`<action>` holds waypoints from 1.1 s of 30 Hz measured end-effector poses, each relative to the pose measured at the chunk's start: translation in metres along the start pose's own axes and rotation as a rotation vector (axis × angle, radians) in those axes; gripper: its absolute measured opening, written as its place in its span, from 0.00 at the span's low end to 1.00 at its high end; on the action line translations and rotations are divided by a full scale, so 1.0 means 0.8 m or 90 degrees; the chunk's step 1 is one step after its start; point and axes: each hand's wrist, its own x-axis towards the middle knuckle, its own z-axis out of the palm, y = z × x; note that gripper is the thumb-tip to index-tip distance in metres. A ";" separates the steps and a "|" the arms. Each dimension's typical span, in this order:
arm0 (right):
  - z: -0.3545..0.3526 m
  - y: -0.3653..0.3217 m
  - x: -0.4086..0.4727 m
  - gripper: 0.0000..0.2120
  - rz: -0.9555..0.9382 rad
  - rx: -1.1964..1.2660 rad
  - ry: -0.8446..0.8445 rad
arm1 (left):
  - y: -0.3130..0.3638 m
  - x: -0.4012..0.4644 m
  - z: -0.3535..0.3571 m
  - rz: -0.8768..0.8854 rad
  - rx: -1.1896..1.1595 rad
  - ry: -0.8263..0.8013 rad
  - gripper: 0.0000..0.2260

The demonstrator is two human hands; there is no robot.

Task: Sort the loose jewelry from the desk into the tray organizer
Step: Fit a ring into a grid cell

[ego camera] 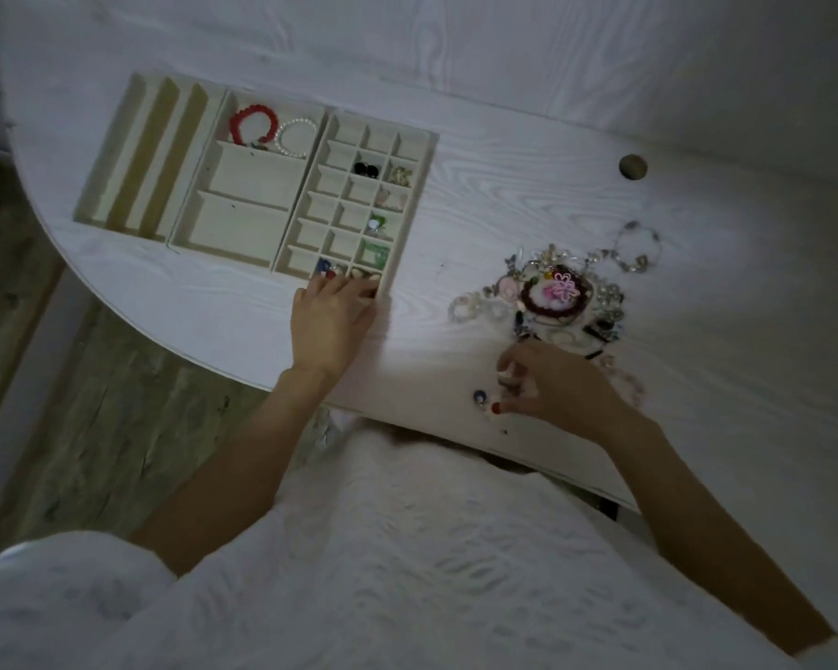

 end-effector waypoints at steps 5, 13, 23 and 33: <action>0.030 -0.005 0.012 0.16 -0.108 -0.124 0.048 | 0.008 -0.004 0.004 -0.031 -0.007 0.003 0.09; 0.036 -0.010 0.081 0.10 -0.052 -0.066 0.197 | 0.009 -0.008 0.032 -0.031 -0.025 0.024 0.10; -0.023 -0.101 0.129 0.07 -0.040 0.123 0.172 | -0.024 -0.031 0.004 -0.124 -0.307 0.040 0.15; -0.018 -0.182 0.218 0.07 -0.106 0.078 0.076 | -0.061 -0.002 -0.007 -0.118 -0.409 0.017 0.12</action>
